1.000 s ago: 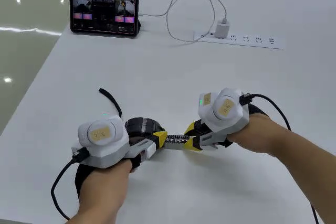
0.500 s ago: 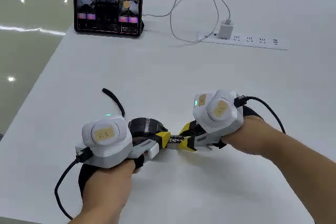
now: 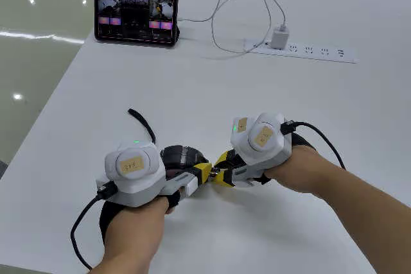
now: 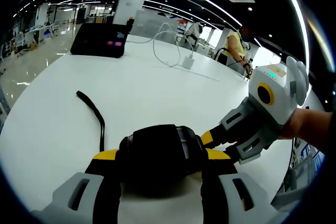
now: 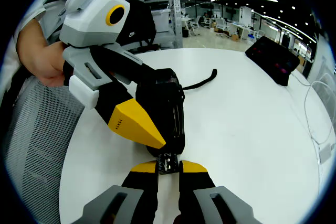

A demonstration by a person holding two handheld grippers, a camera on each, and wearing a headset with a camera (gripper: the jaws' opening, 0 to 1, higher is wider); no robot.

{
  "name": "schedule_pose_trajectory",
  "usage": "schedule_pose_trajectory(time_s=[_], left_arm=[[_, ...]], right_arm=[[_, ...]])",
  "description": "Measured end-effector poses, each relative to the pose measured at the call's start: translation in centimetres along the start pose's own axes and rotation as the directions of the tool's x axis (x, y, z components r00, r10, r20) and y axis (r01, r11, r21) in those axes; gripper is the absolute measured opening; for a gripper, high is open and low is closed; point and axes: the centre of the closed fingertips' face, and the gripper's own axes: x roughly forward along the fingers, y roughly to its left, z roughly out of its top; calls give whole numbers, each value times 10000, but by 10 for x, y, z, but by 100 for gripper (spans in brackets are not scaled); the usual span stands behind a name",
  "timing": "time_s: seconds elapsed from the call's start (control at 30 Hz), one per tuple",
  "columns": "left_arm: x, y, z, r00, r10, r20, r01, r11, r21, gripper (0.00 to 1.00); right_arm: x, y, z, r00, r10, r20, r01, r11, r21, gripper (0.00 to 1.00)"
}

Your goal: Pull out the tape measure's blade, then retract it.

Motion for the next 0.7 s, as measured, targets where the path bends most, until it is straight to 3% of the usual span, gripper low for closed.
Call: schedule_pose_trajectory(time_s=[0.7], left_arm=[[1, 0, 0, 10000, 77, -37, -77, 10000, -47, 58]], right_arm=[[4, -1, 3, 9999, -99, 121, 99, 9999, 26, 11]])
